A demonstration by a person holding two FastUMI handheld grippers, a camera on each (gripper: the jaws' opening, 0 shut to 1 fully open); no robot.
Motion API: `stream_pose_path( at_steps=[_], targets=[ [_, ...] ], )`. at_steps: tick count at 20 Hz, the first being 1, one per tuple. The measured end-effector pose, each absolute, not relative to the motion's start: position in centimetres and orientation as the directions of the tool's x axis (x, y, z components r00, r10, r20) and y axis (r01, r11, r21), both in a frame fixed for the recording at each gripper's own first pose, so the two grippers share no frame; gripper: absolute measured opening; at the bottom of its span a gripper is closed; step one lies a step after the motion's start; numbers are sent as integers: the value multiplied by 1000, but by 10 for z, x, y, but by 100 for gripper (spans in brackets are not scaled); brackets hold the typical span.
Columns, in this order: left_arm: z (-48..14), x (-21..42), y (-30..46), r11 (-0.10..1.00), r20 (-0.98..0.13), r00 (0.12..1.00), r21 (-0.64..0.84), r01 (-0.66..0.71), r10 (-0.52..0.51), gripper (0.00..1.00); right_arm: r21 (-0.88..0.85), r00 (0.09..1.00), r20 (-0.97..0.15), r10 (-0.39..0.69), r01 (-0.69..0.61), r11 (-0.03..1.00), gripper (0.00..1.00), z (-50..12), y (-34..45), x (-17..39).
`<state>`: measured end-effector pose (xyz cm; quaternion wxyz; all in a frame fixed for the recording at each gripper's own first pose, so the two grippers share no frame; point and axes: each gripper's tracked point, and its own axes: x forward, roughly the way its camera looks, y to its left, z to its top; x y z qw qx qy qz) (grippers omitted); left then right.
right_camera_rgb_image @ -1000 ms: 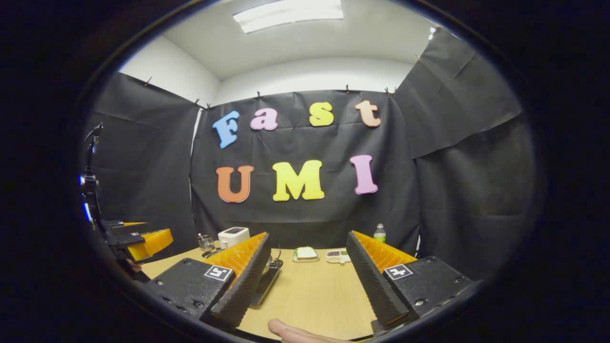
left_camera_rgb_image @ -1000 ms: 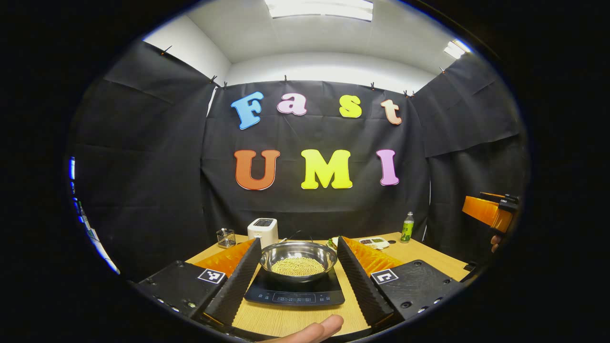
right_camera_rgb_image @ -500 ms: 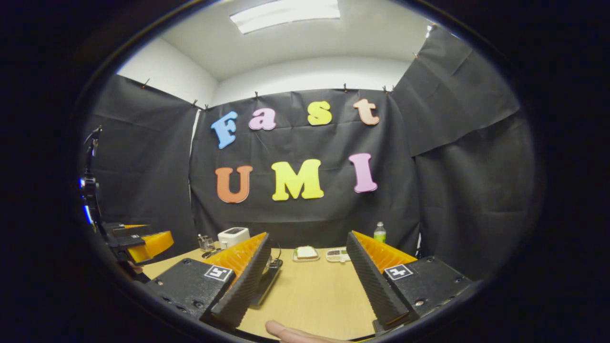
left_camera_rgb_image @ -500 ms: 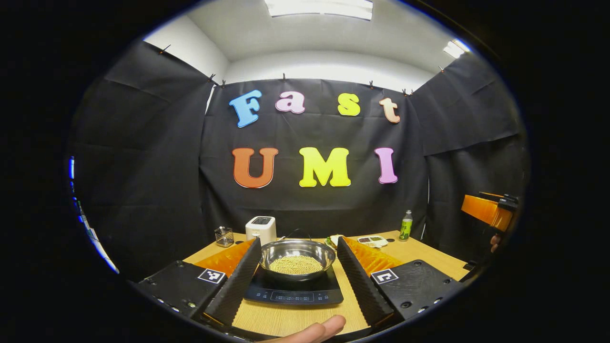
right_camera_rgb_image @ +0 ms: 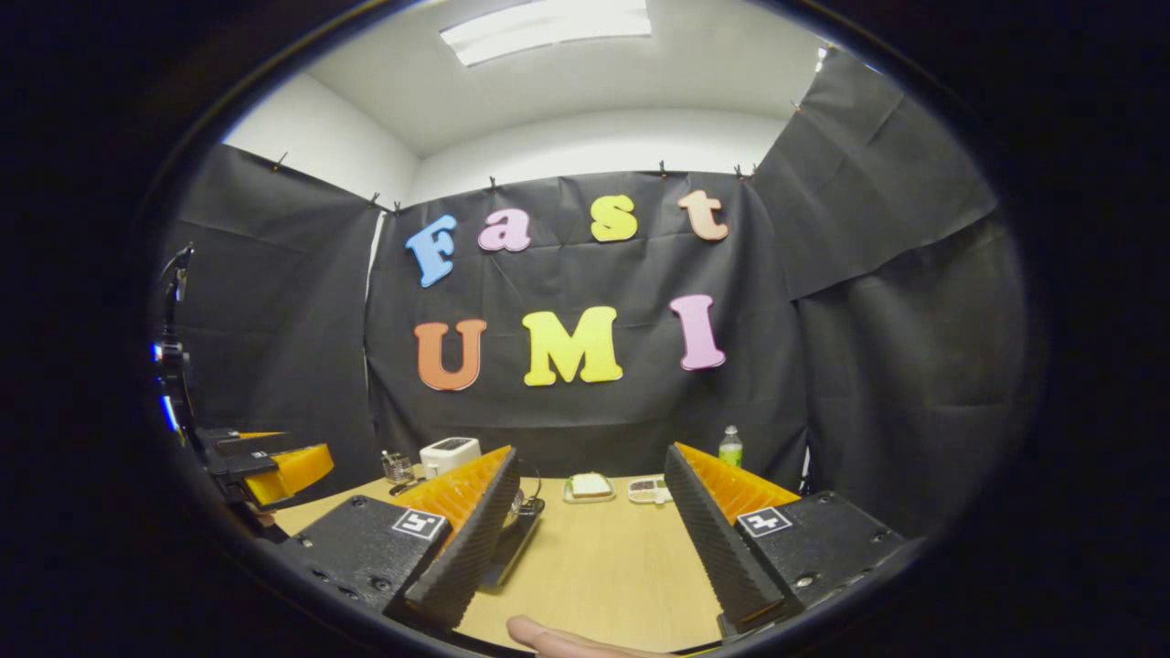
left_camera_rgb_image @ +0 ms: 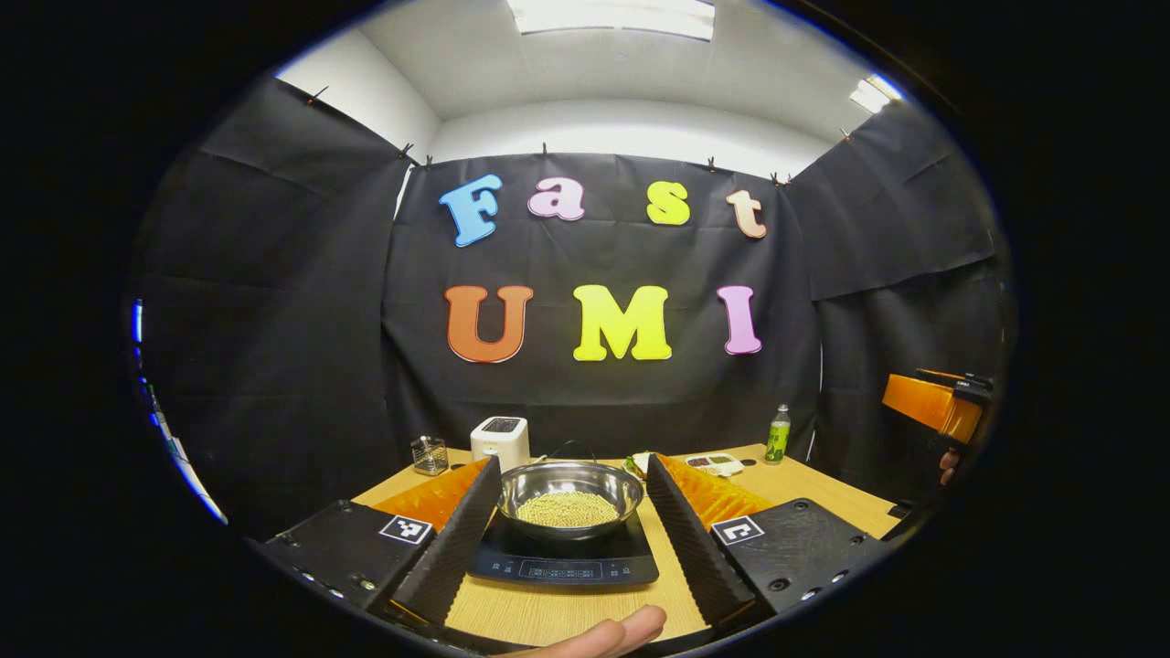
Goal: First push the handle of the pot to place it horizontally, then grasp the pot with both hands and set it on the induction cooktop.
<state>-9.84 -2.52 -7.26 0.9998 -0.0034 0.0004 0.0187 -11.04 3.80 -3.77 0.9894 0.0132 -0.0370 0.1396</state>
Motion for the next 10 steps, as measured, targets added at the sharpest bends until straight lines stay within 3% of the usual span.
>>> stream_pose_path(
  at_steps=[10],
  targets=[
    [-77, -99, -25, 999, -9, 999, -8, -35, 35, 95, 20, 958, 91, 273, -276, 961, 96, -36, 36, -112]
  ],
)
